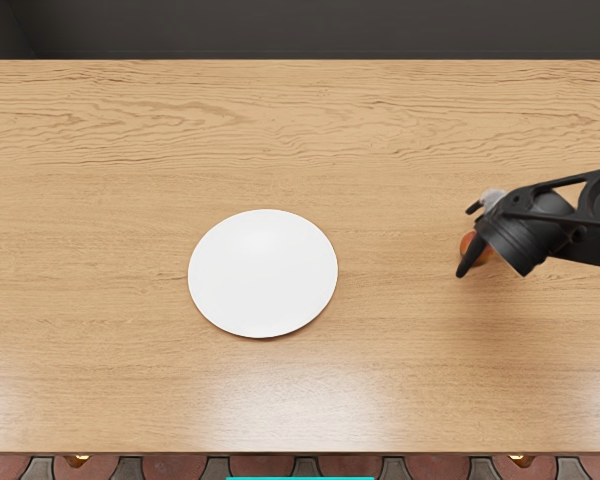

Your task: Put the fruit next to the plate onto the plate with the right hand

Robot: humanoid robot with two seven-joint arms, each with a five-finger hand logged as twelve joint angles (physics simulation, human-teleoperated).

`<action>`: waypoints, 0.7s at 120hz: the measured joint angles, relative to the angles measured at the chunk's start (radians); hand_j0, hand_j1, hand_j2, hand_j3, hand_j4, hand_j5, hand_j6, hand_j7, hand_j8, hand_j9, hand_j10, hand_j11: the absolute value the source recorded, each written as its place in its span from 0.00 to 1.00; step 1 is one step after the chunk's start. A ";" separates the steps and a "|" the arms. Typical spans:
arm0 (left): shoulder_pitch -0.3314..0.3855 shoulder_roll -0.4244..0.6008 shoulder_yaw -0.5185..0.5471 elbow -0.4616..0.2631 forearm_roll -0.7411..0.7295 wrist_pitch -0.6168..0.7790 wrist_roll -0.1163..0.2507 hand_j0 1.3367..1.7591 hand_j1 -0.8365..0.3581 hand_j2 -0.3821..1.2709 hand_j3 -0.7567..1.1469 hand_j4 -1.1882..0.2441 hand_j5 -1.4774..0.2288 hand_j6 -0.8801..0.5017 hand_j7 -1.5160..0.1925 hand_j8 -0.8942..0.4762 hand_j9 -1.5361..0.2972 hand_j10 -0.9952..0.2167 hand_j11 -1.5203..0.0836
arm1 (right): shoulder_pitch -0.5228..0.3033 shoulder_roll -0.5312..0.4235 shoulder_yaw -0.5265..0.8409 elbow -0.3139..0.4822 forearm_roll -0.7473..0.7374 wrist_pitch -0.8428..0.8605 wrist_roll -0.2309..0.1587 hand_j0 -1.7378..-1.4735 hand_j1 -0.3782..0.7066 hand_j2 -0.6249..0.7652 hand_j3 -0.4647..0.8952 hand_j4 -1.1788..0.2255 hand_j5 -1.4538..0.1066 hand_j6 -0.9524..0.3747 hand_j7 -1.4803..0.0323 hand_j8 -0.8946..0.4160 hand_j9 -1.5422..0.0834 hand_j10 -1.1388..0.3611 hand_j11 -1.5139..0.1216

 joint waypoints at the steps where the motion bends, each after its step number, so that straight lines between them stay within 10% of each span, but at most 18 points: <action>1: 0.000 0.000 0.000 0.000 0.000 0.000 0.000 0.76 0.76 0.26 0.40 0.67 0.69 0.47 0.71 0.48 0.67 0.63 0.76 | 0.000 0.000 0.000 0.000 0.000 0.000 0.000 0.30 0.29 0.42 0.34 0.67 0.73 0.54 0.77 0.50 0.76 0.60 0.73; 84: 0.001 0.000 0.000 0.000 0.000 0.000 0.000 0.76 0.76 0.26 0.40 0.67 0.69 0.47 0.71 0.48 0.67 0.63 0.76 | 0.101 0.063 -0.102 0.018 0.106 0.000 0.000 0.30 0.38 0.40 0.34 0.61 0.67 0.48 0.71 0.45 0.70 0.55 0.67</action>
